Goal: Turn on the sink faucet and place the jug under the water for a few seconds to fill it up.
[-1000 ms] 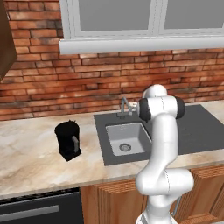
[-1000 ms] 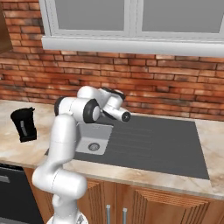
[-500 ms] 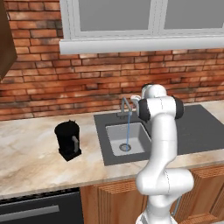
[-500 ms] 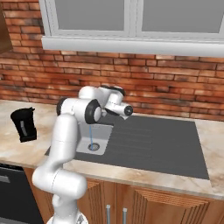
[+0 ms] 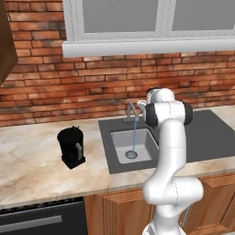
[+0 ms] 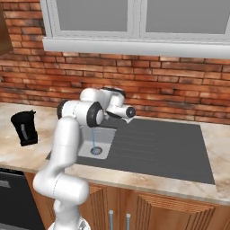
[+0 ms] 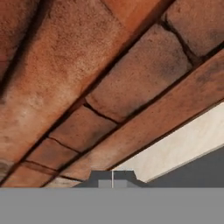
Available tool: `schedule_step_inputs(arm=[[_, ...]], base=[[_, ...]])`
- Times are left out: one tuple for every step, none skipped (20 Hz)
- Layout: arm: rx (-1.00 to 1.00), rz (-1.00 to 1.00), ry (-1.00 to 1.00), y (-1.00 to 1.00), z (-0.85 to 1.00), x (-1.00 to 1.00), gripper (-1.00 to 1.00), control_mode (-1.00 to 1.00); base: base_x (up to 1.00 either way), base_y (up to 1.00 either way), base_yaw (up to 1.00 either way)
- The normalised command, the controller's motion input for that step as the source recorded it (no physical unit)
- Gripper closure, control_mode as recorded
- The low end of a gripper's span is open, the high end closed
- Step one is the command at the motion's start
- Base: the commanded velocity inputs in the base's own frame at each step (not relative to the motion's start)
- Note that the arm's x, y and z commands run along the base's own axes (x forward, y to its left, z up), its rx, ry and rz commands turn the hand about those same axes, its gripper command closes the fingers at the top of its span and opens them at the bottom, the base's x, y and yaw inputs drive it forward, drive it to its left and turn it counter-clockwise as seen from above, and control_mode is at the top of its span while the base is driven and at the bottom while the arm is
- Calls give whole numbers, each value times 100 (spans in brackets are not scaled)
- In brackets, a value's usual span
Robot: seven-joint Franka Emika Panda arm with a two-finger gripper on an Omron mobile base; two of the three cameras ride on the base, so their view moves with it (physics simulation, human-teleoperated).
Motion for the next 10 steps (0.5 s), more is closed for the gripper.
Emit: schedule_step_inputs(arm=[[1,0,0,-1,-23,-74,100,-100],[0,0,-2,-2,-16,-88,100,-100],[0,0,-5,-13,-10,-100,100,-100],[0,0,-10,0,-7,-100,-100,-100],[0,0,-13,0,4,-100,-100,-100],[-1,0,-21,0,56,-100,-100,-100],[0,0,-18,0,74,-100,-100,-100],[0,0,-14,0,99,-100,-100,-100],[0,0,-16,0,100,-100,-100,-100],[0,2,-20,0,100,-100,-100,-100]], base=[[0,0,0],[0,0,0],[0,0,0],[0,0,0],[0,0,0],[0,0,0],[0,0,0],[0,0,0],[0,0,0],[0,0,0]])
